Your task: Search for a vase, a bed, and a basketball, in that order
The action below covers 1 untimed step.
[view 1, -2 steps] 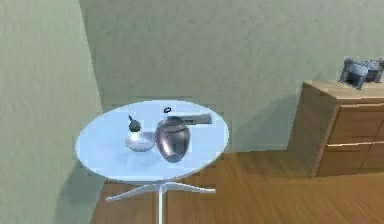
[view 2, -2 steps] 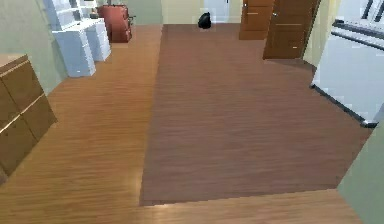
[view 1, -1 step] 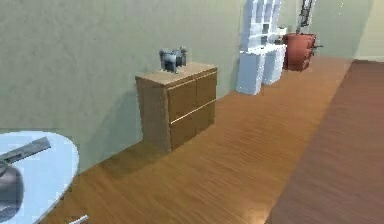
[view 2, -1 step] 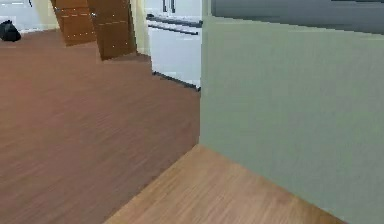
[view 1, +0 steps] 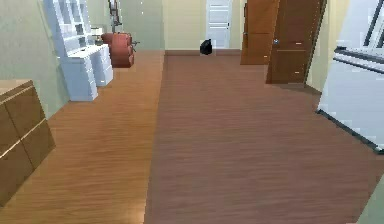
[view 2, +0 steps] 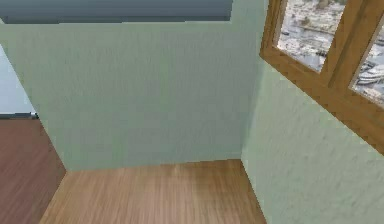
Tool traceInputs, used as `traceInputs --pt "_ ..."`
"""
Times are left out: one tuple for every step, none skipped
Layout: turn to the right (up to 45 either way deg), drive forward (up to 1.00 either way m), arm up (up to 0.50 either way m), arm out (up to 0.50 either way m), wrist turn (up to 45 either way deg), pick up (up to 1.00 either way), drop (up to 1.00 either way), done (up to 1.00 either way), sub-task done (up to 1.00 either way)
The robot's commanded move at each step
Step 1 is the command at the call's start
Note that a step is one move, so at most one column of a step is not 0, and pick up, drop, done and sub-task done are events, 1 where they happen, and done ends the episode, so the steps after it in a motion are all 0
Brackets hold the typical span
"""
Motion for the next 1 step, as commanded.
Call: traceInputs --pt "12.0 0.00 0.00 0.00 0.0 0.00 0.00 0.00 0.00"
